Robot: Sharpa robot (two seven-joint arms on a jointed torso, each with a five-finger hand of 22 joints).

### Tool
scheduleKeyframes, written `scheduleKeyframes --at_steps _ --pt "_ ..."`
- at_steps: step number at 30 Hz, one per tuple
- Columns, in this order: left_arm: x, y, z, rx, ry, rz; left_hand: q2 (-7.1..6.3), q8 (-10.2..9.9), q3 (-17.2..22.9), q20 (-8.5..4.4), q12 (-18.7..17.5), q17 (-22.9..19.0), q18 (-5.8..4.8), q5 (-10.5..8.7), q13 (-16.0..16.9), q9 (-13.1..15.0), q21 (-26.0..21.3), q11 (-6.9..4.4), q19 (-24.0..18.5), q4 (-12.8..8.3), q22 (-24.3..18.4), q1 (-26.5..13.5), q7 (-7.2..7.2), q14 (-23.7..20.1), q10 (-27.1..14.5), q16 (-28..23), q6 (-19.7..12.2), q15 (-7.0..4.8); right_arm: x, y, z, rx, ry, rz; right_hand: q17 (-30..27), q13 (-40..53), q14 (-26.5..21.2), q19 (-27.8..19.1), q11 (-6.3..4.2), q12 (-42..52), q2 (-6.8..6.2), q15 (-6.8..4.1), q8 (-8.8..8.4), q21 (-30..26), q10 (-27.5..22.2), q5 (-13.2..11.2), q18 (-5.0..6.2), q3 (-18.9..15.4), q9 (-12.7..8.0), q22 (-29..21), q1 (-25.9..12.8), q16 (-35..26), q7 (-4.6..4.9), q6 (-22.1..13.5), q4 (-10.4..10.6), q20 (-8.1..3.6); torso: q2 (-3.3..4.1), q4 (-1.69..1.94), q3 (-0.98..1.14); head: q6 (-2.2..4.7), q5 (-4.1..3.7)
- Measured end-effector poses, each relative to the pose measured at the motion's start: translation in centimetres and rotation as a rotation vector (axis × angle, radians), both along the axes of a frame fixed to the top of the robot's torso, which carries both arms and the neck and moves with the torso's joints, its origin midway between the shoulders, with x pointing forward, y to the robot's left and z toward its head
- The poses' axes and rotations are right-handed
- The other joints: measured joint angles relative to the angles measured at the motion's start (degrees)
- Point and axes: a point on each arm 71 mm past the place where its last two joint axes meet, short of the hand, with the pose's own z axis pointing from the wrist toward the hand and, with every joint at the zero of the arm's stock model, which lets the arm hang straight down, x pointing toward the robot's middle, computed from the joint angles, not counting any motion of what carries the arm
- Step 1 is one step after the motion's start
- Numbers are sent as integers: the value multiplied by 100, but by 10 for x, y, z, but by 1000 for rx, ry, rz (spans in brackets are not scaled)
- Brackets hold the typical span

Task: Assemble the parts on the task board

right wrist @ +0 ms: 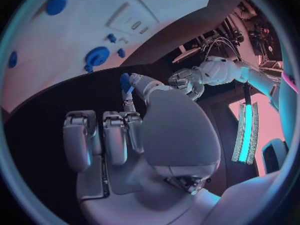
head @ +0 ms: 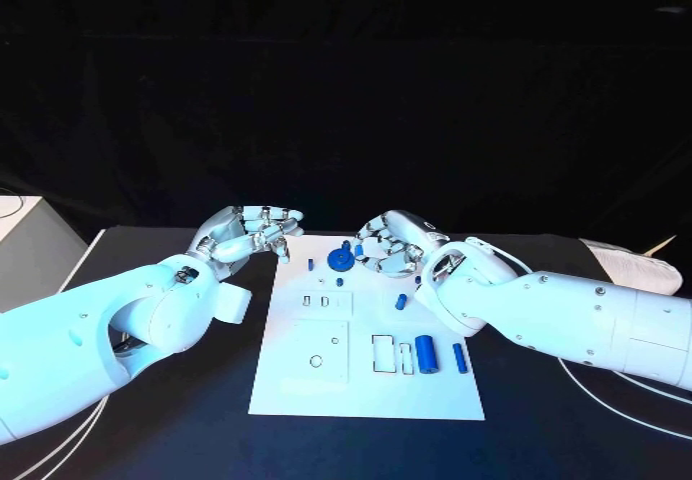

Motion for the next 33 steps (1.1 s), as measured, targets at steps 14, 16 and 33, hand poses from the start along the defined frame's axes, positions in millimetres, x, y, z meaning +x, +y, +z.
scheduleKeyframes --at_steps 14,16,33 --pt "3 -1 -5 37 24 34 -9 0 -44 -41 395 -1 0 0 289 13 67 -41 -41 -44 24 -55 -42 42 80 67 0 -42 -26 40 -36 5 95 -47 0 -1 0 0 0 0 -1 0 21 0 0 5 0 46 0 -1 0 0 7 -31 -47 0 -18 16 -36 -68 25" --pt "3 -2 -5 40 27 38 -9 0 -44 -41 413 -1 0 0 305 13 73 -42 -41 -44 28 -54 -51 42 79 66 9 -42 -29 42 -42 -1 104 -56 0 -1 0 0 0 0 -1 0 21 -6 0 28 0 47 0 -1 0 0 9 -37 -48 0 -14 16 -36 -80 25" --pt "4 -1 -7 57 37 55 13 0 -44 -41 516 -1 0 0 418 18 111 -50 -41 -44 38 -77 -62 41 -77 88 19 -42 -37 52 -63 -38 94 -102 0 -1 0 0 0 0 -49 1 55 -21 0 29 0 63 0 4 -47 0 49 -45 -65 1 -12 19 -25 -168 8"
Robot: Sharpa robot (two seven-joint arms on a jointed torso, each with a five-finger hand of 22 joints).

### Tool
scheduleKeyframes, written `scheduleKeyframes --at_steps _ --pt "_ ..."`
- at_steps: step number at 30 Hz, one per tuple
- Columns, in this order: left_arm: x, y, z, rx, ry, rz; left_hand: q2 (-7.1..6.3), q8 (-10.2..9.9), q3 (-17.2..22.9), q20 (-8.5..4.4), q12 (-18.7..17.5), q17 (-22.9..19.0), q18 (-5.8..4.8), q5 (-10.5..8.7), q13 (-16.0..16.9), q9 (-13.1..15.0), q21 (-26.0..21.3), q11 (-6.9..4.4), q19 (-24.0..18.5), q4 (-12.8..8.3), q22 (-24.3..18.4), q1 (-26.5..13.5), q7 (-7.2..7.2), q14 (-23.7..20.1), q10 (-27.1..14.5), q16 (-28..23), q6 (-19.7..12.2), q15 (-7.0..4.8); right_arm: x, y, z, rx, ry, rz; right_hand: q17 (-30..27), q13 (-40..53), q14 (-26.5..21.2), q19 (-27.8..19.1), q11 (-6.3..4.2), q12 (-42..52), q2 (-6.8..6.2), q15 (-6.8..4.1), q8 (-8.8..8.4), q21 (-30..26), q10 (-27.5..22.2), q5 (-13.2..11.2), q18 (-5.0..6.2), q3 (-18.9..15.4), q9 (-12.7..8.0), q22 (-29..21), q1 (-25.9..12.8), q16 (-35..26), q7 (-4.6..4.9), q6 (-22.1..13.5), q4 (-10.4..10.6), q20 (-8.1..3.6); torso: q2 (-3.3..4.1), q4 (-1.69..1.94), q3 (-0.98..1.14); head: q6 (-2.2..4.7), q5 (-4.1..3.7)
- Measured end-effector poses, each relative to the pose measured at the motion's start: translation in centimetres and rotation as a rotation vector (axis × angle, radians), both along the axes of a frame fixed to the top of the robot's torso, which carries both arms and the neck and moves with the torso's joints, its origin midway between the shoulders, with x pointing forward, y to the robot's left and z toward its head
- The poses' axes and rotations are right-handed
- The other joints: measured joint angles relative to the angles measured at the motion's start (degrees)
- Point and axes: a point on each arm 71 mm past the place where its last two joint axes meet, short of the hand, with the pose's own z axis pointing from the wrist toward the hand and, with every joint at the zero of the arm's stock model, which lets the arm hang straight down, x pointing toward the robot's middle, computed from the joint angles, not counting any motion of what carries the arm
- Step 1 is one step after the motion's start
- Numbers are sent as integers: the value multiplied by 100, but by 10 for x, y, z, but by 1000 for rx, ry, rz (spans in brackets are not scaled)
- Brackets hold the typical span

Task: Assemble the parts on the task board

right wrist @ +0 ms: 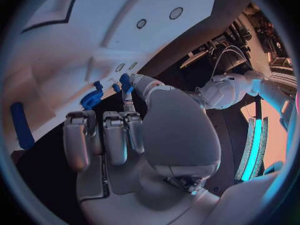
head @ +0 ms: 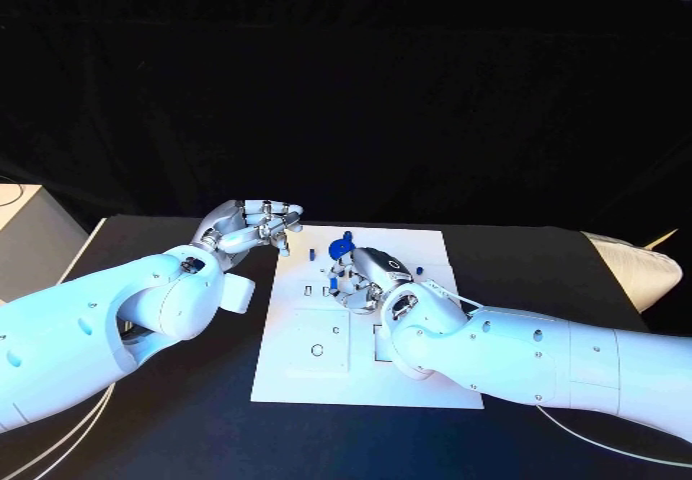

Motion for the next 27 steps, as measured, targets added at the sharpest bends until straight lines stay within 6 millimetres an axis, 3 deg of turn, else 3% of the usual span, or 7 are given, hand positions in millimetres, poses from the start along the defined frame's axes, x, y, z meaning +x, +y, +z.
scheduleKeyframes --at_steps 27 --pt "0 2 0 8 6 4 0 0 0 0 20 -1 0 0 4 -1 0 12 0 0 -2 0 0 -1 -11 0 0 1 6 1 -15 -33 1 -34 0 3 0 0 0 0 -112 0 30 0 0 -1 0 -1 80 -2 -111 0 4 -4 0 0 1 -7 6 -69 67"
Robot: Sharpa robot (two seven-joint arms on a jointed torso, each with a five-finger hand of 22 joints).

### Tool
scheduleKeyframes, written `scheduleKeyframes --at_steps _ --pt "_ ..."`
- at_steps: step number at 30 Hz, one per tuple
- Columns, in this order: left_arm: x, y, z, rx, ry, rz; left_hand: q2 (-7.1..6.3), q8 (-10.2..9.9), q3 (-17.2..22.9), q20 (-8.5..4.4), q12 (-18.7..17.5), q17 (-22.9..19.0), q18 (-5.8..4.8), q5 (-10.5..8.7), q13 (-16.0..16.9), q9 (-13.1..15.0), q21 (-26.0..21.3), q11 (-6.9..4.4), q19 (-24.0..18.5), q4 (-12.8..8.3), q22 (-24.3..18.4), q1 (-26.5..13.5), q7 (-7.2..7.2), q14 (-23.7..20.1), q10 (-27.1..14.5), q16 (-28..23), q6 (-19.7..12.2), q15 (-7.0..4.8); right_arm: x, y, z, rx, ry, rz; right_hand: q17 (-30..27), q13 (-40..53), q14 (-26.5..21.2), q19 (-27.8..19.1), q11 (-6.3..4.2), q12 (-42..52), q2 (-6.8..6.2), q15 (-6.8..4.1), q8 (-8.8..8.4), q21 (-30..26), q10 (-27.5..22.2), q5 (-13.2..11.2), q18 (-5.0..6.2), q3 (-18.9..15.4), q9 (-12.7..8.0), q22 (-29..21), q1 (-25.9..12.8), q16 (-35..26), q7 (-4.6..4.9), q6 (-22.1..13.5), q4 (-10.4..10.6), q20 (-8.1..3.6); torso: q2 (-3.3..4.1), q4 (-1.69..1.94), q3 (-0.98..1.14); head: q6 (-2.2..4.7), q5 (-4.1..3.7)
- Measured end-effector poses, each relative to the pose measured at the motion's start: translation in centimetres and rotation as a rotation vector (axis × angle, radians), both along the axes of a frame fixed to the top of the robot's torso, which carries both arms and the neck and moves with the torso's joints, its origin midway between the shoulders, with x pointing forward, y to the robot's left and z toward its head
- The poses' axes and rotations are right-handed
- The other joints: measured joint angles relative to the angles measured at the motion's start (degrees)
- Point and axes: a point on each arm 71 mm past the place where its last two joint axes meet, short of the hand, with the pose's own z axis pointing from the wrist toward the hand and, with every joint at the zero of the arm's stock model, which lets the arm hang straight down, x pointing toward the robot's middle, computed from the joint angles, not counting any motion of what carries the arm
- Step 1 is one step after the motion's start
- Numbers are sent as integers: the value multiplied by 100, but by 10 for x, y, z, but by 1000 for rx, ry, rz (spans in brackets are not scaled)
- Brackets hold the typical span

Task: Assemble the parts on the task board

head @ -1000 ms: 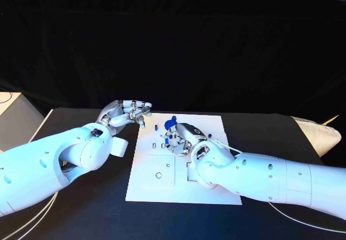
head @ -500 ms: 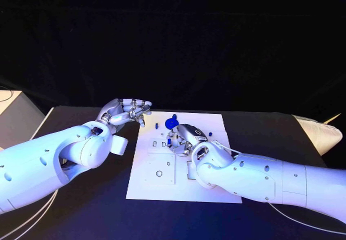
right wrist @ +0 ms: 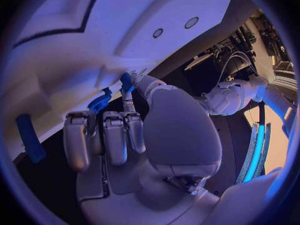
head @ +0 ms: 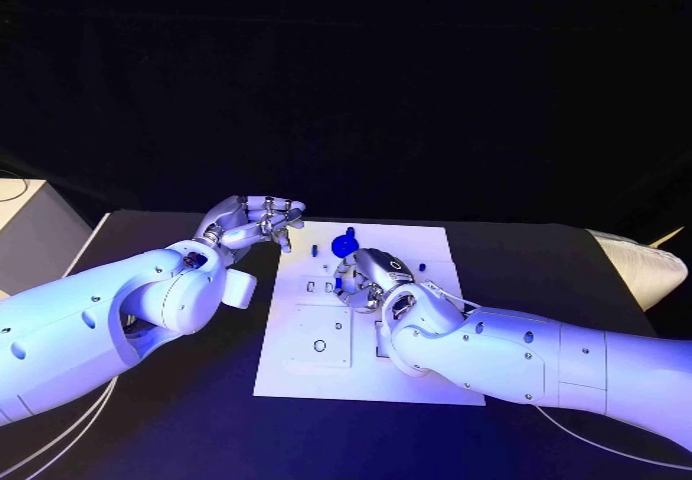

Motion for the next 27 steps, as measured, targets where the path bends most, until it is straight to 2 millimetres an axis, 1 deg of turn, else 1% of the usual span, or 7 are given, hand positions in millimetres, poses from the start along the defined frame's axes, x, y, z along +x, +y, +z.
scheduleKeyframes --at_steps 4,6,17,19,27 --pt "0 0 0 1 0 0 0 0 0 0 17 0 0 0 13 0 0 8 0 0 0 0 0 0 -8 0 0 0 0 0 0 0 0 0 0 0 0 0 0 0 0 0 0 0 0 0 0 0 0 0 0 0 6 -6 0 0 1 -1 1 -13 5" --pt "0 0 0 1 0 0 0 0 0 0 17 0 -1 0 13 0 0 8 0 0 0 0 0 0 -8 0 0 0 0 1 0 0 0 0 0 0 0 0 0 0 -30 0 0 0 0 0 0 0 0 0 -30 0 6 -6 0 0 1 -1 0 -15 7" --pt "0 -1 -1 2 0 -1 0 0 0 0 17 0 0 0 12 -1 0 8 0 0 -1 0 0 0 -8 0 0 0 -1 3 -1 1 0 5 0 -1 0 0 0 0 -30 0 0 0 0 0 0 0 -2 -1 -30 0 6 -7 0 0 1 -4 -3 -27 6" --pt "0 -1 -1 2 1 -1 0 0 0 0 17 0 0 0 12 -1 0 8 0 0 -1 0 0 0 -8 0 0 0 -1 3 -1 2 0 6 0 -1 0 0 0 0 -30 0 -1 0 0 0 0 0 -3 -1 -30 0 6 -7 1 0 1 -7 -6 -31 4" --pt "0 -1 -3 4 4 -1 0 0 0 0 17 0 0 0 12 -1 0 8 0 0 -2 0 0 0 -8 0 0 0 0 3 -2 0 -2 5 5 -2 0 0 0 0 -59 0 -1 0 0 -23 0 -1 -9 -2 -60 0 6 -8 1 0 3 -7 -3 -46 1"
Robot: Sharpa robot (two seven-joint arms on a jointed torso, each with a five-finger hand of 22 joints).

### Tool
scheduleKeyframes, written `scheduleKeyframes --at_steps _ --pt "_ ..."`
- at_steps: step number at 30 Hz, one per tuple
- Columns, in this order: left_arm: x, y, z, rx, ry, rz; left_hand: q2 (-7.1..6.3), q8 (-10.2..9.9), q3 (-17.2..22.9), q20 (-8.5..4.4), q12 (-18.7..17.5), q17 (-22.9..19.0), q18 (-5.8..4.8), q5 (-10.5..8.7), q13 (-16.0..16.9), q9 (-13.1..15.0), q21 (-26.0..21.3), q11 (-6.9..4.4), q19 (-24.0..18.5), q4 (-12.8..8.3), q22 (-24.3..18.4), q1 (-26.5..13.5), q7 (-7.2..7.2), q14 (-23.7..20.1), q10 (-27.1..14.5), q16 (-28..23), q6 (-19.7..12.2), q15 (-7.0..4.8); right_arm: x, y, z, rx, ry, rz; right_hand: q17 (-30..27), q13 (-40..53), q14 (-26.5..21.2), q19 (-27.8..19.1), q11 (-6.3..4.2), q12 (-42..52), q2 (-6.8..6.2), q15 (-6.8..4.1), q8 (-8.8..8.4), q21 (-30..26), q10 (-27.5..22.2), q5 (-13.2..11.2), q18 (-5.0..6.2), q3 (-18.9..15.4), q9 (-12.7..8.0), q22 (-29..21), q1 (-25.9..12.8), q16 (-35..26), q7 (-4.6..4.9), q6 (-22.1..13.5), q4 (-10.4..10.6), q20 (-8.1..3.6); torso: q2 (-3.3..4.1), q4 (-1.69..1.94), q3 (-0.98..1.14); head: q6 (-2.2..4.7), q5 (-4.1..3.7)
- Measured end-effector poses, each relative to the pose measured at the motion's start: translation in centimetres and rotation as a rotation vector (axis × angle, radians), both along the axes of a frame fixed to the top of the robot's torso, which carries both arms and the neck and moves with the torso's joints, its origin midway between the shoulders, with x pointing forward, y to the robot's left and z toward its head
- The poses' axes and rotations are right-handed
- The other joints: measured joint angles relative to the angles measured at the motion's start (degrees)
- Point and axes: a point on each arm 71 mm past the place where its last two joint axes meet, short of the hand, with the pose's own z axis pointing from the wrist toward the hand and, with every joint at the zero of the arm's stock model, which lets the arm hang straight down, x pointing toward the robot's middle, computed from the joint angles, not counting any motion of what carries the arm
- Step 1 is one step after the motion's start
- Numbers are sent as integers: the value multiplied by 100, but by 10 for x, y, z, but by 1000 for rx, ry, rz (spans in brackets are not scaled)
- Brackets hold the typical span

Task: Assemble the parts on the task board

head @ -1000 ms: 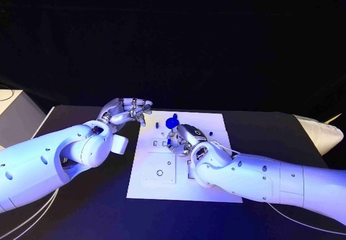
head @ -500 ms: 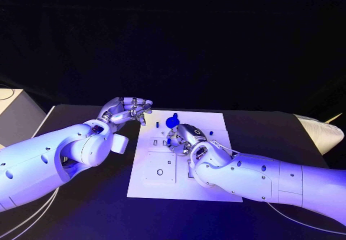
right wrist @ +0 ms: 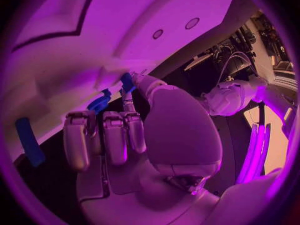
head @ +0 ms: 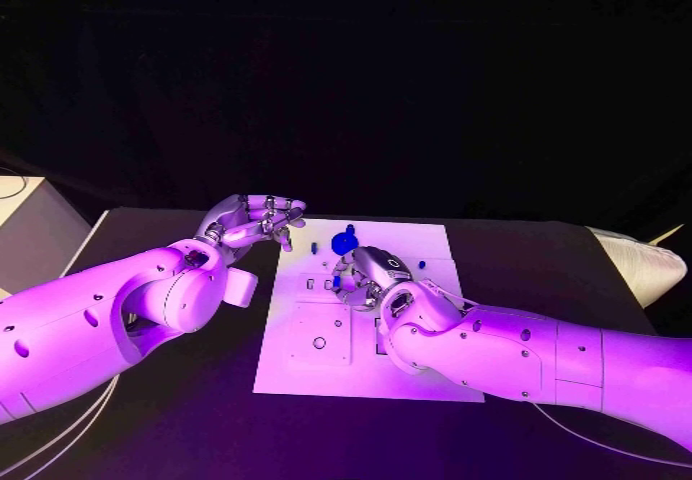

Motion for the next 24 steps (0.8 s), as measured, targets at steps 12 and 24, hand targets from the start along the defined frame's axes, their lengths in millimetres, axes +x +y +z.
scheduleKeyframes --at_steps 12,24 --pt "0 1 0 2 1 2 0 0 0 0 0 0 0 0 16 6 0 -21 0 0 5 0 0 0 -21 0 0 0 1 -2 -3 -8 10 2 0 -1 -1 0 66 -120 -205 83 -116 -23 2 -80 0 -57 -79 -1 -206 0 115 -279 44 76 -6 2 4 -16 10" --pt "0 2 -1 4 3 2 0 0 0 0 0 0 0 0 27 5 0 -1 0 0 5 0 0 0 -41 0 0 0 1 -2 -4 -1 16 11 -1 -1 -1 0 110 -210 -194 124 -178 -50 5 -489 0 -280 -125 4 -288 0 146 -409 137 125 -2 -1 7 -23 6"
